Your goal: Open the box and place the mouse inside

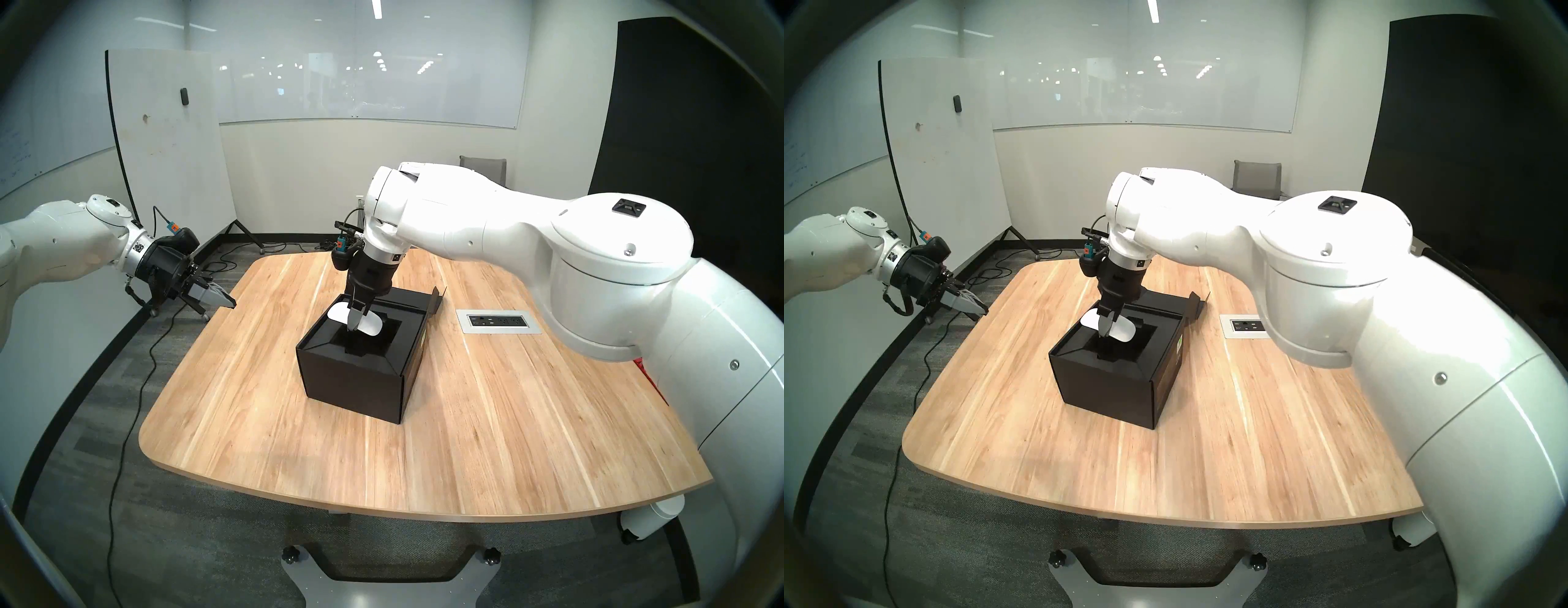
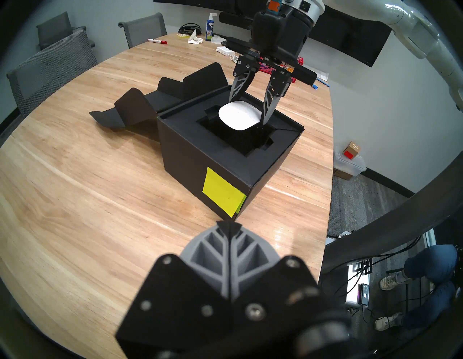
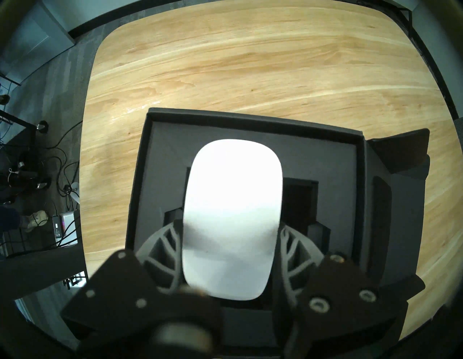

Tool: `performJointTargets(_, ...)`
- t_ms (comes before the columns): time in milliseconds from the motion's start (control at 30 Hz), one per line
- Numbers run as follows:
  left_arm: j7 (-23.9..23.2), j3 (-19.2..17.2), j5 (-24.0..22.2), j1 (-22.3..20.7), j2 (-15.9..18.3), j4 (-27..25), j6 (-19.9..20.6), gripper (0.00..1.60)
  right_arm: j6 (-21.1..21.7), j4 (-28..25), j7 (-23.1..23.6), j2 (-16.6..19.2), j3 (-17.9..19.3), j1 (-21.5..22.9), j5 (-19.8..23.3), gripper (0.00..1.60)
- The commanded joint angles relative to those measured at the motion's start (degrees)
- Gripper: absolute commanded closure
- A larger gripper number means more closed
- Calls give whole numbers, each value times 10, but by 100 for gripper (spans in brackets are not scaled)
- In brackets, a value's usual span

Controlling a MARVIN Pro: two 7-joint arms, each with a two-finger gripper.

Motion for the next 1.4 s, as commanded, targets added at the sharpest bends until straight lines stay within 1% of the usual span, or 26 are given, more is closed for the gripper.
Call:
performJointTargets(0,0,-3,-4,-12,0,0,0,160,23,-33,-7,28,7,16,6,160)
performJointTargets(600,0,-2,-4,-12,0,-1,0,160,84,-130,-70,77,23,14,27,160)
performJointTargets(833,0,-2,-4,-12,0,-1,0,160,97,-160,-93,93,31,12,36,160)
performJointTargets(1133,0,-1,-5,-13,0,-1,0,160,106,-186,-116,107,40,8,43,160)
performJointTargets(1267,0,-1,-5,-13,0,-1,0,160,108,-194,-124,112,43,6,45,149)
performJointTargets(1300,0,-1,-5,-13,0,-1,0,160,108,-196,-126,114,44,5,46,149)
performJointTargets(1333,0,-1,-5,-13,0,-1,0,160,109,-198,-129,115,45,5,46,136)
performJointTargets(1367,0,-1,-5,-13,0,-1,0,160,109,-200,-131,116,46,4,47,131)
